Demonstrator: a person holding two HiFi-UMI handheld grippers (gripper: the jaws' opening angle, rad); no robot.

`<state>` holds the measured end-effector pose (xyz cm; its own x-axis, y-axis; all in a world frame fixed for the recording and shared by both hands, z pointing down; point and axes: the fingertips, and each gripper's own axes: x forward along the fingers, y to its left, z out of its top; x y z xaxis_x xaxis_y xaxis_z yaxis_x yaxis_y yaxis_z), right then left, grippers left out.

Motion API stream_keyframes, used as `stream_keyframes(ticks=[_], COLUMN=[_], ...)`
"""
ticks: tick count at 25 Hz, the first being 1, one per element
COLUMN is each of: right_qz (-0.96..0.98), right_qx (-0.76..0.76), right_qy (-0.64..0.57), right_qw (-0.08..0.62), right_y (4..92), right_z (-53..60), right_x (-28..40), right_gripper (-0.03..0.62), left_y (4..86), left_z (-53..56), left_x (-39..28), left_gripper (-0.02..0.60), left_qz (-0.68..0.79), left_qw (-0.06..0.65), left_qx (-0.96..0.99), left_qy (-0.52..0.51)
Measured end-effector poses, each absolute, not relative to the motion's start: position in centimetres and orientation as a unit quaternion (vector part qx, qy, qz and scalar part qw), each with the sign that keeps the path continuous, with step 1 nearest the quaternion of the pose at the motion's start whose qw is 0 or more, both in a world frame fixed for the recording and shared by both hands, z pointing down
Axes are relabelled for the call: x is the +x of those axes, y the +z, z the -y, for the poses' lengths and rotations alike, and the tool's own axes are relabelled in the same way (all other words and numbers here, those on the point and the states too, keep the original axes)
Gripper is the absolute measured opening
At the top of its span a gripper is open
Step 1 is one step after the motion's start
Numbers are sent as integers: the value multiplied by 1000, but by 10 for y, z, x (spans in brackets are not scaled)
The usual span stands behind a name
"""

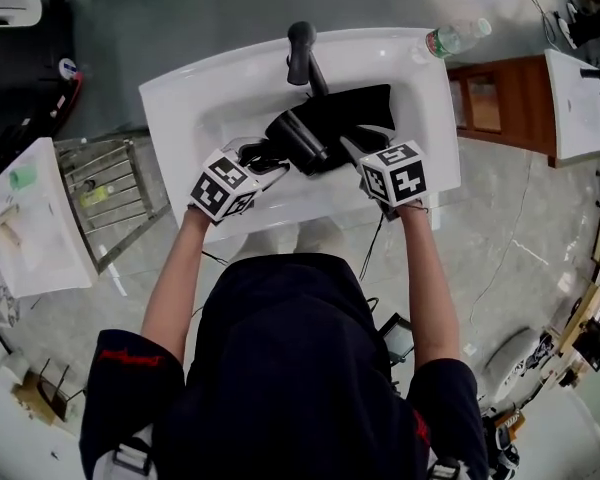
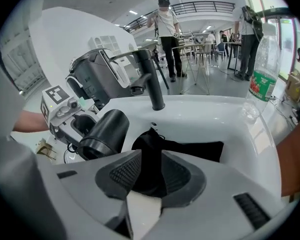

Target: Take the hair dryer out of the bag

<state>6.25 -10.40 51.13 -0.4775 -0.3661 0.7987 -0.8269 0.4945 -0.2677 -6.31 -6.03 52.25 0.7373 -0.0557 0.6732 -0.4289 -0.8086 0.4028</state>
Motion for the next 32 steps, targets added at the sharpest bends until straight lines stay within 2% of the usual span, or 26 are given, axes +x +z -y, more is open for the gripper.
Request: stream_keyframes(ticks=[2, 3, 8, 19, 32], right_qz=[790, 788, 791, 808, 841], right_qx=[390, 398, 423, 493, 489], right_qy=[318, 309, 288, 210, 164], right_qw=[351, 353, 336, 245, 163], right_y=[503, 498, 474, 385, 317], right_z=[104, 105, 100, 102, 69], right_x=[63, 63, 52, 39, 42], right_gripper=[120, 84, 57, 40, 34], left_y=[515, 510, 487, 433, 356], left_z=[62, 64, 66, 69, 48], left_x=[-66, -69, -84, -99, -85], left_gripper=[219, 219, 219, 219, 219], left_qz=[150, 157, 176, 222, 304], left_qw=[280, 277, 257, 206, 155], left_qx=[891, 892, 900, 918, 920], left_qy=[323, 320, 303, 257, 196])
